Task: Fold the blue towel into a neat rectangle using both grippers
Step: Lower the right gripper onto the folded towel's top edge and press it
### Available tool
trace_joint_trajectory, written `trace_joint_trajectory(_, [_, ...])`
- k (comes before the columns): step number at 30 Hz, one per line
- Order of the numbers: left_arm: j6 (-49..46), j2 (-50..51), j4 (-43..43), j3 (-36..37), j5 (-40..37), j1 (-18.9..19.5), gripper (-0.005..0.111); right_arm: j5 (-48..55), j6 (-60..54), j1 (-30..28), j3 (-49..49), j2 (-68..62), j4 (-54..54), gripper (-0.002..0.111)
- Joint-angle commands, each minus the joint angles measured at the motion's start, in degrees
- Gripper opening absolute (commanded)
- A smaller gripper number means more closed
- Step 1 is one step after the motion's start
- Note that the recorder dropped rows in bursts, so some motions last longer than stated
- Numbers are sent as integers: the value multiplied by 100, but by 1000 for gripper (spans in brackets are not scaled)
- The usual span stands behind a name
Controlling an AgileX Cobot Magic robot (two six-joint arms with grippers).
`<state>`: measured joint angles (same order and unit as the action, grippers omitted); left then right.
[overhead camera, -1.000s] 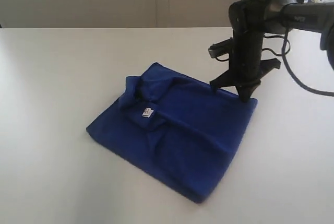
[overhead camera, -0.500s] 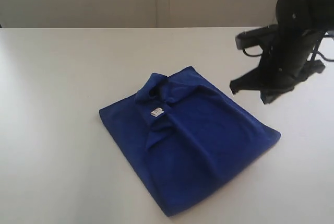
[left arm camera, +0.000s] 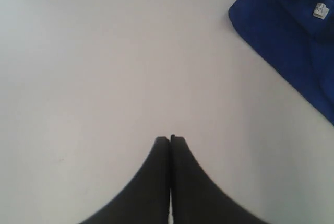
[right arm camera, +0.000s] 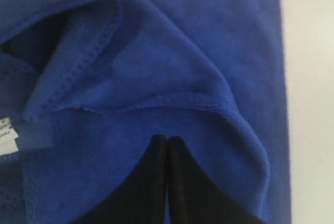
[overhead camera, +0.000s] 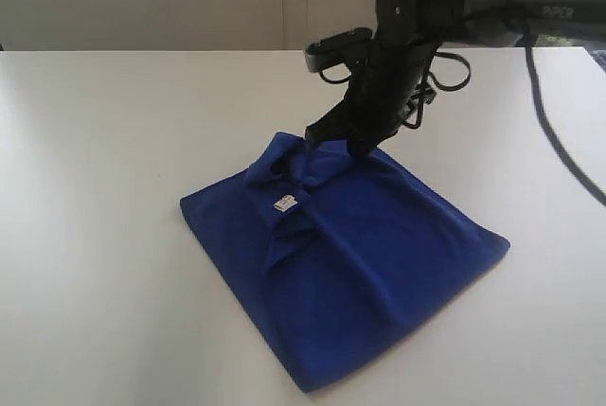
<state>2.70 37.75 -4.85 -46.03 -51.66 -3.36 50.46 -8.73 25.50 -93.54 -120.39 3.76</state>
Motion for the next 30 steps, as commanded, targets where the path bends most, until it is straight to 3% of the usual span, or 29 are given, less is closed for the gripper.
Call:
trace_joint_trajectory(1, [2,-45,-18,41,-27,5,0,-484,-515,73,-106,-112,77,0])
trace_joint_trajectory(5, [2,-45,-18,41,-27,5,0,-998,-104,-72,-140,-198,-27,0])
trace_joint_trajectory(16, [2,-45,-18,41,-27,5,0,-1029,46,-103,-138,-1031,-60,0])
trace_joint_trajectory(22, [2,-45,-18,41,-27,5,0,-1074,2094,-229,-138,-1243,-1351,0])
trace_joint_trajectory(30, [2,-45,-18,41,-27,5,0,-283,3625,-819,-128,-1263,-1724,0])
